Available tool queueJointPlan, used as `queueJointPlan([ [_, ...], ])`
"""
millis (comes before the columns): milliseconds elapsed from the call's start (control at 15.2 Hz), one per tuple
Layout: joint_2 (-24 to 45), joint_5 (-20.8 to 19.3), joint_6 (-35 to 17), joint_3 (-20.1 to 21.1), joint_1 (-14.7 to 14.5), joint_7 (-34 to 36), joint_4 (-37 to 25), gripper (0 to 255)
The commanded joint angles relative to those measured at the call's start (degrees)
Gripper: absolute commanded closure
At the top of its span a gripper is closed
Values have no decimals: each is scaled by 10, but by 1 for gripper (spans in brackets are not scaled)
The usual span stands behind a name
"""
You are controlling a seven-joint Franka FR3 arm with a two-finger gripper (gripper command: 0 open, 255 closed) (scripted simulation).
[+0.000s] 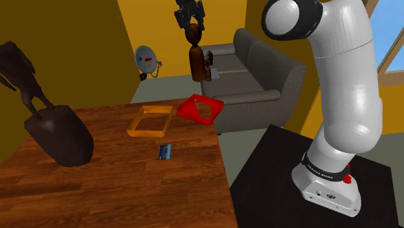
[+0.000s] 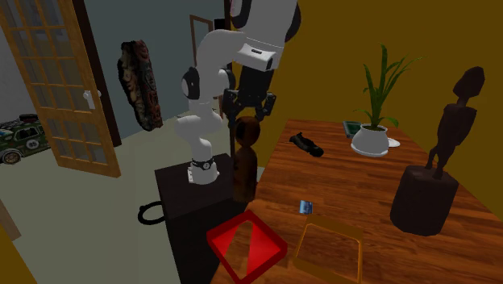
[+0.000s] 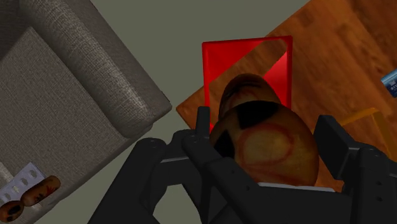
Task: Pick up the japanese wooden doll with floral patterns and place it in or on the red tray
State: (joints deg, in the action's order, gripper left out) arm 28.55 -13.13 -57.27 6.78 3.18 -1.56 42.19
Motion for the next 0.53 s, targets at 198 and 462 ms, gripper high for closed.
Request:
queueJointPlan([
  [198, -27, 6, -47, 1, 15, 0, 73, 255],
  [462, -60, 13, -99, 3, 22, 8, 159, 255],
])
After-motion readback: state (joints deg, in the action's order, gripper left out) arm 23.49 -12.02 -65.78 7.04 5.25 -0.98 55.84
